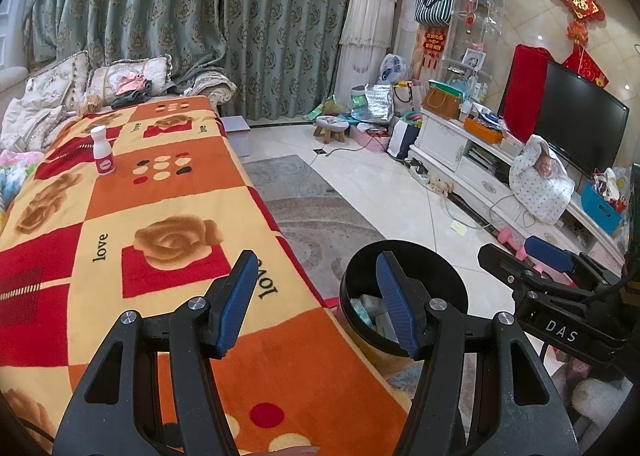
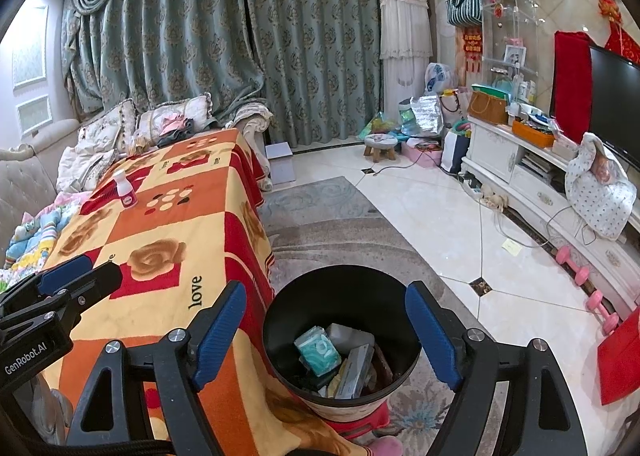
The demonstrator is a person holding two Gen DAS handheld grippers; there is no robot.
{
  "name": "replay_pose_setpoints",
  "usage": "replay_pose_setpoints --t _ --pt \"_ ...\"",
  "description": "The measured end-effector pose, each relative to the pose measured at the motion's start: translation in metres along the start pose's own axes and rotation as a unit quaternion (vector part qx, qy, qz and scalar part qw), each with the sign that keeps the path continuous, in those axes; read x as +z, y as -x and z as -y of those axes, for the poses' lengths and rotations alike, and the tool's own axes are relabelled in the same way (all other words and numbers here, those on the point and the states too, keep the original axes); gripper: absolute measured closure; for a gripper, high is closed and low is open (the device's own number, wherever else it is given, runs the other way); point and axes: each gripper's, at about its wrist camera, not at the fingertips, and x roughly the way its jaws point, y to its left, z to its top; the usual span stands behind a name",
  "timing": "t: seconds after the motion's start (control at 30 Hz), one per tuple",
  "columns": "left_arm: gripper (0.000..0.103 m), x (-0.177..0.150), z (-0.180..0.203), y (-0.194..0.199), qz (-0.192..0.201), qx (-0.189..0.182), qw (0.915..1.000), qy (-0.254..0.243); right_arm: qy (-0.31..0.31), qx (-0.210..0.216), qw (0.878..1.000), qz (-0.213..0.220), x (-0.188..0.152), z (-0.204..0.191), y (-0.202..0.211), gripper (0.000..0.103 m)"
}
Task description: Collect trash
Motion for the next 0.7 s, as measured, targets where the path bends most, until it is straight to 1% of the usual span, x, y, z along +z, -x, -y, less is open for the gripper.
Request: replay_pose_setpoints --t 0.7 --pt "0.043 -0.0059 0.0094 -0.0005 -0.004 -0.001 1.0000 0.003 0.000 0.001 1.000 -0.004 0.0000 0.0027 -0.0004 0.023"
